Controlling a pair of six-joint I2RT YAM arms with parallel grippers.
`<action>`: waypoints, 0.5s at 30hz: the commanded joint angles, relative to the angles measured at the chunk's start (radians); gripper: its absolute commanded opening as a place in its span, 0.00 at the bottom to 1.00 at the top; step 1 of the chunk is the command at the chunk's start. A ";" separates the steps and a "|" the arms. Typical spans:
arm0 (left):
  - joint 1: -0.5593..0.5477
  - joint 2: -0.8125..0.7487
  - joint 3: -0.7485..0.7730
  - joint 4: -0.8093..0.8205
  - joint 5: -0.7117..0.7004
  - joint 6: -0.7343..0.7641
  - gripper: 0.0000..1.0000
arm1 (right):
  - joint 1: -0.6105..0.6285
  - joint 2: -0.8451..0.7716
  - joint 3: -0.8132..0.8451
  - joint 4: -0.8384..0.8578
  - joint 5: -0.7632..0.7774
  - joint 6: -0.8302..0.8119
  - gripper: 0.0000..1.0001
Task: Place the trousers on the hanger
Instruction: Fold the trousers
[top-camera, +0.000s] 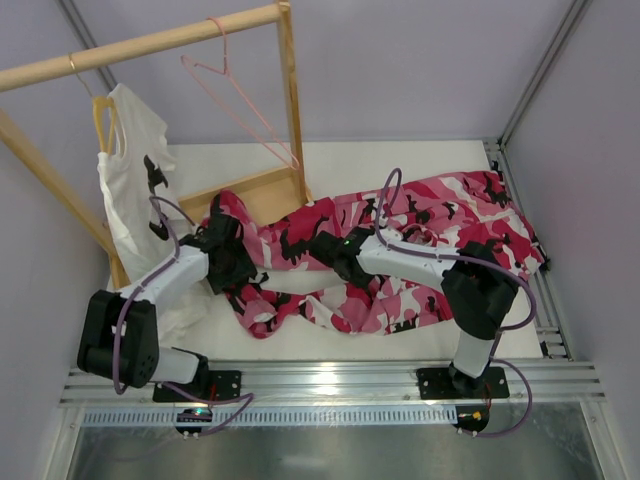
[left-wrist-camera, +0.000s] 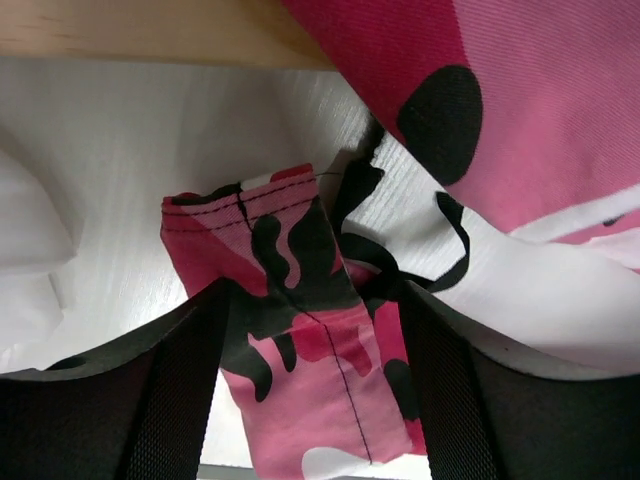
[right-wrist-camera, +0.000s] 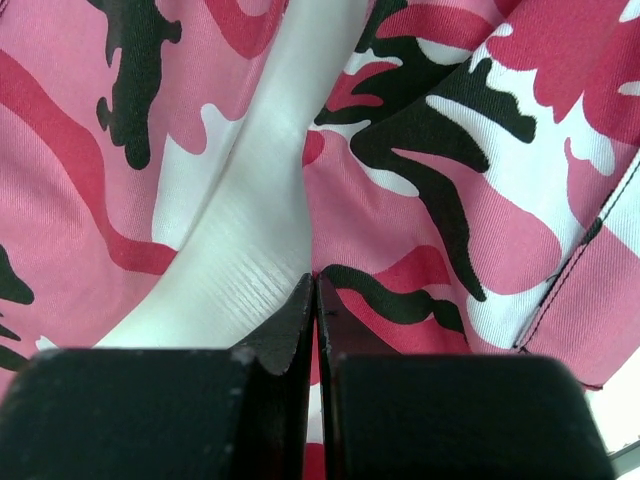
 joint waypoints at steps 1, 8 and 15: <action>-0.005 0.040 0.023 0.037 0.010 -0.013 0.67 | 0.000 -0.062 -0.012 0.010 0.061 0.012 0.04; -0.007 0.040 0.048 -0.028 -0.042 0.005 0.00 | -0.001 -0.090 -0.003 -0.022 0.100 0.018 0.04; -0.005 -0.109 0.164 -0.222 -0.299 0.052 0.00 | -0.001 -0.138 0.018 0.008 0.133 -0.050 0.04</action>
